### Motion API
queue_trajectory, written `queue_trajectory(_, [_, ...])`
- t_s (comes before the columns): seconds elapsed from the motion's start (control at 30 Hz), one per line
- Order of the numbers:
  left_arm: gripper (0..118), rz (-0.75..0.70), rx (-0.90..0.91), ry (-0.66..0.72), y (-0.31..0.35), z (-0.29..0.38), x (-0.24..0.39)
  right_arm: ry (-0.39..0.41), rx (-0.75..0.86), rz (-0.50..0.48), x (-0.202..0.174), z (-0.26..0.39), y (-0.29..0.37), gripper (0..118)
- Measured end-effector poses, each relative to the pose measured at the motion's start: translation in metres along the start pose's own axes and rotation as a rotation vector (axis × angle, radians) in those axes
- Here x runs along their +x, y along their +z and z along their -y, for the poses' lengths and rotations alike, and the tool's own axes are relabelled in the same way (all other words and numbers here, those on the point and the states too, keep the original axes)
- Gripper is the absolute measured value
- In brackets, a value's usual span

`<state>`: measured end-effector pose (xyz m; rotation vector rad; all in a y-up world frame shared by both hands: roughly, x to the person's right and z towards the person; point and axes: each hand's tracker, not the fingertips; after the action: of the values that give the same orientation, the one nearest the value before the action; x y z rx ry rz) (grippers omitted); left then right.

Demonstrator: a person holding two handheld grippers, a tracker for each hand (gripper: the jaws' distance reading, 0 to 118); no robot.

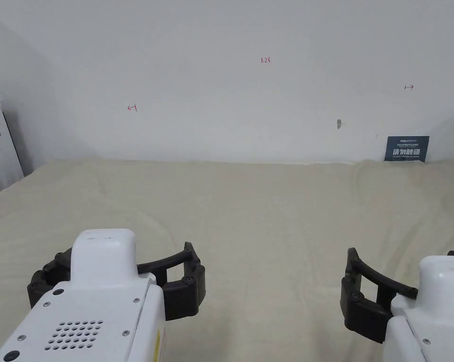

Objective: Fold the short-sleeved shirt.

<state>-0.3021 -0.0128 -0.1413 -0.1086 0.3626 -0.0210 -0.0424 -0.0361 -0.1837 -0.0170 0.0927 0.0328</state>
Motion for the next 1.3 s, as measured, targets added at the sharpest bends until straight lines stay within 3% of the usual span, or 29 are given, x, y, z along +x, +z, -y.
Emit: queue_trajectory(1.3, [118,0.018,0.01,-0.016,-0.0038,0.0098,-0.0065,0.012,-0.022,-0.032,-0.0017,0.0029,-0.0047,98])
